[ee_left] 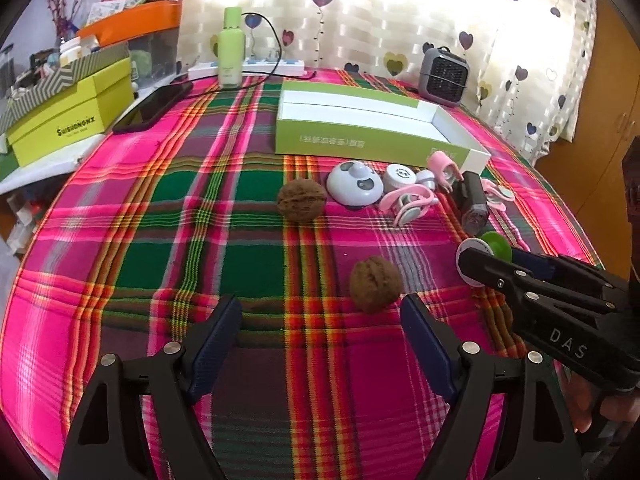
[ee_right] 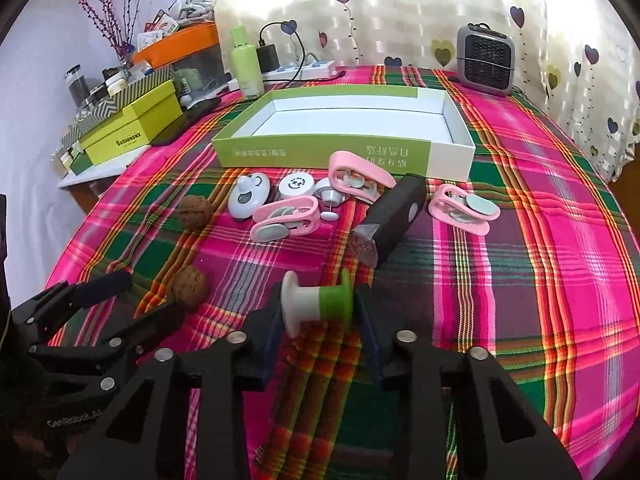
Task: Organize objects
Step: 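Grasp the white-and-green spool with the right gripper while the left gripper approaches a walnut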
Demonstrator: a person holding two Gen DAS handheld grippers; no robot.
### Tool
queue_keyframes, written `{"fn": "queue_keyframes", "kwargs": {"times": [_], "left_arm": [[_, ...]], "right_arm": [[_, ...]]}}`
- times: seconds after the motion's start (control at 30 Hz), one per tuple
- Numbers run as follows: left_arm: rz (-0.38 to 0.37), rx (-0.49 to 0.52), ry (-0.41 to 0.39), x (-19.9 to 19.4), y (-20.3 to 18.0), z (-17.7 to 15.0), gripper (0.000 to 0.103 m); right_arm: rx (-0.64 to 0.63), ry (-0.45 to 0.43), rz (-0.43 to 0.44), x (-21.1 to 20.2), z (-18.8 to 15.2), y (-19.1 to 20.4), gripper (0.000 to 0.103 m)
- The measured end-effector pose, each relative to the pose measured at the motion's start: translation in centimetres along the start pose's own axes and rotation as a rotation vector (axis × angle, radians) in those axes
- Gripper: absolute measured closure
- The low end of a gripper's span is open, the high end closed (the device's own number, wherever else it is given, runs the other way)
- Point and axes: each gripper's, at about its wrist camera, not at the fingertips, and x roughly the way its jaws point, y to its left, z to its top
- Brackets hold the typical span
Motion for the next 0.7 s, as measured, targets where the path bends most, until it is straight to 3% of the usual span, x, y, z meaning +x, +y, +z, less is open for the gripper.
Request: {"fn": "queue_keyframes", "kwargs": {"times": [0.27,0.53,0.7], "left_arm": [[-0.01,0.013,0.007,0.3,-0.6,0.7,0.024],[-0.002,0.05,0.028,1.1,-1.6,1.3,0.046],[-0.005,0.048,0.025,1.1,-1.8,1.4,0.054]], "right_arm": [[0.01,-0.007,-0.019,-0.5,-0.1,-0.8,0.069],[0.031,-0.008,-0.026,-0.7,-0.1,-1.4,0.069],[0.025,-0.007,-0.024,-0.7,-0.2,-1.4,0.069]]}}
